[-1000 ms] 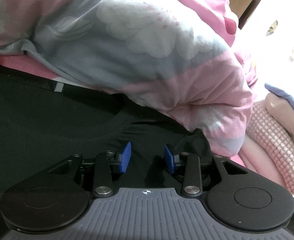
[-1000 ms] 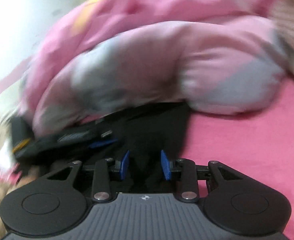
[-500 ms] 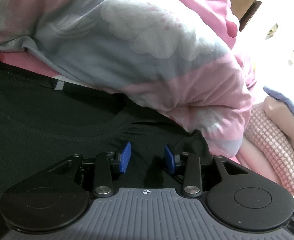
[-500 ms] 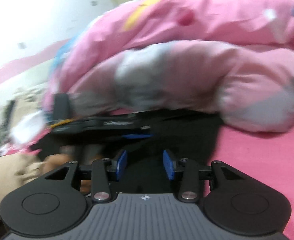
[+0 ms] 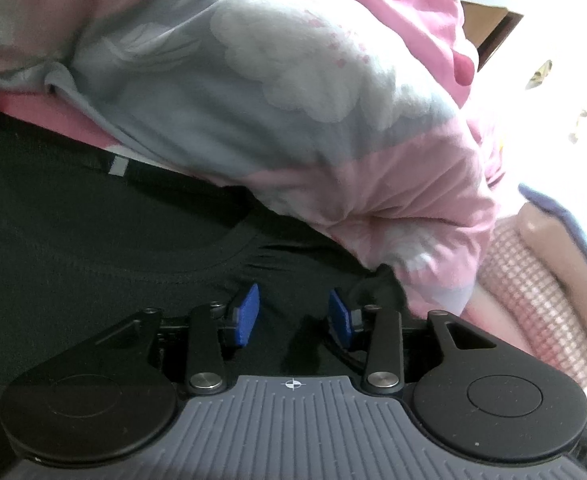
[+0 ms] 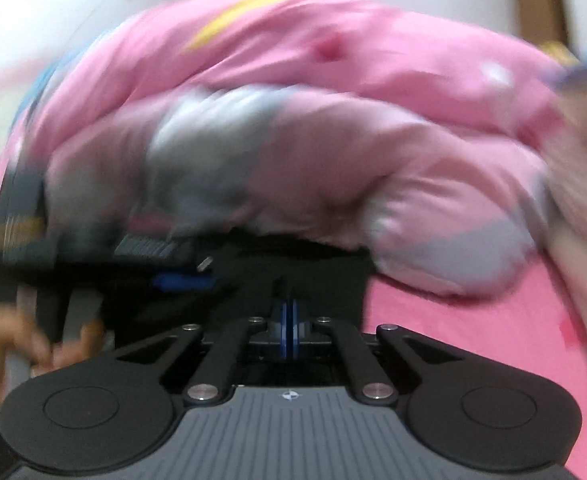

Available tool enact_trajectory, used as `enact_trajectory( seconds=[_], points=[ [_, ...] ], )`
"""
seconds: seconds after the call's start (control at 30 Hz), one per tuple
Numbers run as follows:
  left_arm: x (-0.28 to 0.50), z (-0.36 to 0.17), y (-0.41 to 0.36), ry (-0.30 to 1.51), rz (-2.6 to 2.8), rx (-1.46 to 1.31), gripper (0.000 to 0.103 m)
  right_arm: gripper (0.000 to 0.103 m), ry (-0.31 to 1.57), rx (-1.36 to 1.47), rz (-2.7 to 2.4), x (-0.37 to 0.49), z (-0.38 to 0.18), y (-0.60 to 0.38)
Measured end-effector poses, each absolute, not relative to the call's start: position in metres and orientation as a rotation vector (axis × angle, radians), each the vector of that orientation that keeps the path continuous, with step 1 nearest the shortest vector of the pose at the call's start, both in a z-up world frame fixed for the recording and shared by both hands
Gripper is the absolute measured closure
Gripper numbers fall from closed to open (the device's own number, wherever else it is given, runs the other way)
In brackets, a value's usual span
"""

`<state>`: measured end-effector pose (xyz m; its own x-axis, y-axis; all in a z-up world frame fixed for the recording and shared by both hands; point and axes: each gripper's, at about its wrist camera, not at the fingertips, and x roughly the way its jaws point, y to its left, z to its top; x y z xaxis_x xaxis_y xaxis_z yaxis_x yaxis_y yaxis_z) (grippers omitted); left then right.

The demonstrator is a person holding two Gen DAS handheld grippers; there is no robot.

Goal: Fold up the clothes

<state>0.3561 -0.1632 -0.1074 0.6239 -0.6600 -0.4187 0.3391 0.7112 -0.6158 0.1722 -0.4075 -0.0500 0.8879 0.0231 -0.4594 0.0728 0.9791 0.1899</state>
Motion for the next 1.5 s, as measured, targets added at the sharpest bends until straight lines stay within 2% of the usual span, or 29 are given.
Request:
enact_trajectory(
  seconds=[0.1,0.37,0.73,0.9,1.07,1.17,1.27,1.33,1.5],
  points=[
    [0.359,-0.105,-0.159,0.718,-0.645,-0.567,0.058,0.102,0.464,0.404,-0.074,0.158,-0.053,-0.44],
    [0.362,-0.097,-0.166,0.852,-0.653,-0.603,0.053,0.102,0.443,0.644,-0.108,0.14,-0.066,-0.468],
    [0.36,-0.085,-0.196,0.88,-0.567,-0.422,0.053,0.102,0.433,0.668,-0.106,0.137,-0.071,-0.472],
    [0.359,-0.081,-0.211,0.871,-0.517,-0.353,0.056,0.102,0.436,0.636,-0.1,0.138,-0.068,-0.47],
    [0.356,-0.078,-0.223,0.862,-0.471,-0.272,0.063,0.102,0.441,0.64,-0.102,0.138,-0.068,-0.471],
    [0.354,-0.075,-0.232,0.854,-0.45,-0.204,0.071,0.102,0.44,0.634,-0.101,0.138,-0.068,-0.469],
    [0.352,-0.073,-0.237,0.843,-0.437,-0.154,0.086,0.102,0.438,0.618,-0.101,0.138,-0.066,-0.468],
    [0.354,-0.071,-0.234,0.851,-0.46,-0.178,0.102,0.102,0.432,0.601,-0.097,0.138,-0.064,-0.467],
    [0.359,-0.061,-0.226,0.852,-0.522,-0.235,0.103,0.102,0.387,0.538,-0.059,0.135,-0.054,-0.458]
  ],
)
